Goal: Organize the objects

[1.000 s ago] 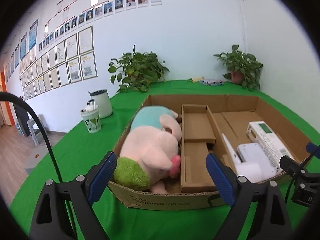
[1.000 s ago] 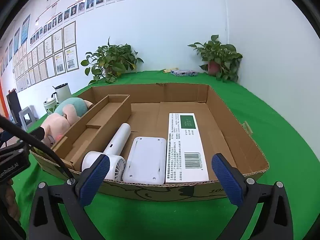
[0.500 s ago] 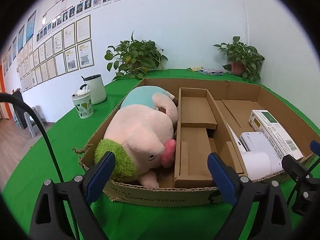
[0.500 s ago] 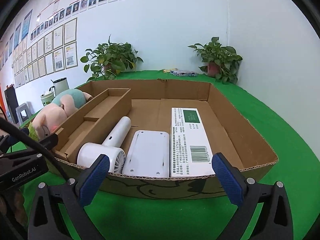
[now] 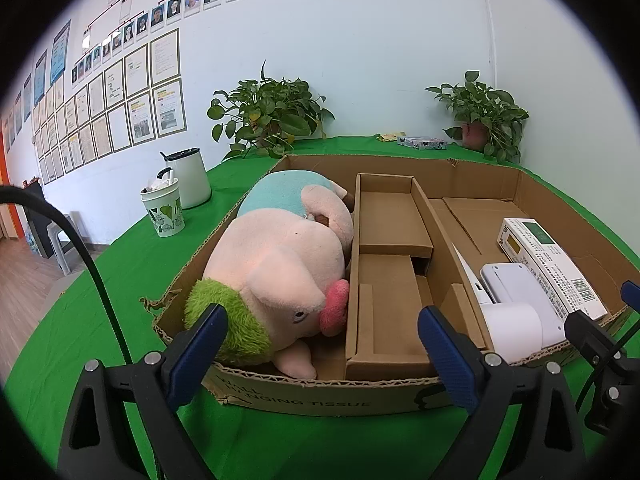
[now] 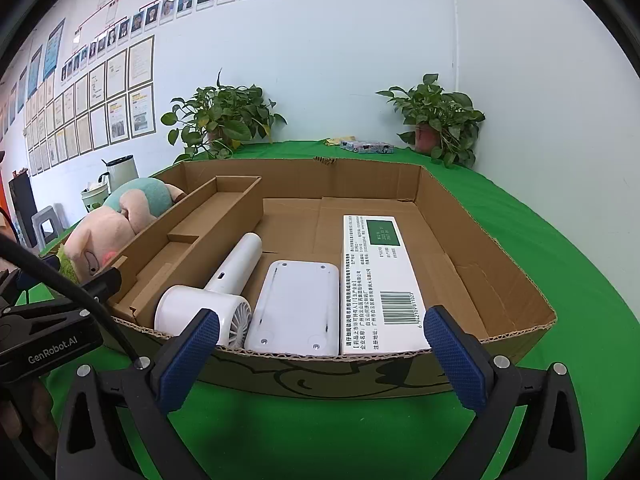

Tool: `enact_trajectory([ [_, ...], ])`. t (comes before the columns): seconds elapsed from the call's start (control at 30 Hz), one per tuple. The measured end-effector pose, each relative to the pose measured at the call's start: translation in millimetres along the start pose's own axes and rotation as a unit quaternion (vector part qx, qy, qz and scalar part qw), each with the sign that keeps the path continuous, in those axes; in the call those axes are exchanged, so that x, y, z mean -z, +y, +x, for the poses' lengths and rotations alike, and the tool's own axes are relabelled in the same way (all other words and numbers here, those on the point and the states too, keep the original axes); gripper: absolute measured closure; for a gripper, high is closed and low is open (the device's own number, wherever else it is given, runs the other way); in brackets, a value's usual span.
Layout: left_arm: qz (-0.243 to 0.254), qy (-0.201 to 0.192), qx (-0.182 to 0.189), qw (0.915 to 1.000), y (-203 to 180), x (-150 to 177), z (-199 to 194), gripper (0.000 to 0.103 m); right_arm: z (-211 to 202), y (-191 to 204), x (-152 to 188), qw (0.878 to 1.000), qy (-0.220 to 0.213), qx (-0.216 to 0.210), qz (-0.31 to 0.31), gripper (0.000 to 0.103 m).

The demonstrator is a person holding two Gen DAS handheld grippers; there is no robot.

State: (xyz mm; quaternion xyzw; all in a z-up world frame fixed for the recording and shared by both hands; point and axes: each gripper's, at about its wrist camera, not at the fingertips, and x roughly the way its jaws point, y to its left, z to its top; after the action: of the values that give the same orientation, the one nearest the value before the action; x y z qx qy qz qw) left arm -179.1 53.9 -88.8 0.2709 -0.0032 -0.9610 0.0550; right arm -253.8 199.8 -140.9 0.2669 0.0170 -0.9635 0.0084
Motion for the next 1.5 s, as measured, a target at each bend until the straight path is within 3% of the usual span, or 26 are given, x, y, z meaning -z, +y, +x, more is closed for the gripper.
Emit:
enact_trajectory([
  [1.5,0.002,0.001,0.013,0.9999,-2.8,0.1,-0.2,0.001,3.6,-1.4,-1.5,1.0,-0.002,-0.006,0.004,0.0],
])
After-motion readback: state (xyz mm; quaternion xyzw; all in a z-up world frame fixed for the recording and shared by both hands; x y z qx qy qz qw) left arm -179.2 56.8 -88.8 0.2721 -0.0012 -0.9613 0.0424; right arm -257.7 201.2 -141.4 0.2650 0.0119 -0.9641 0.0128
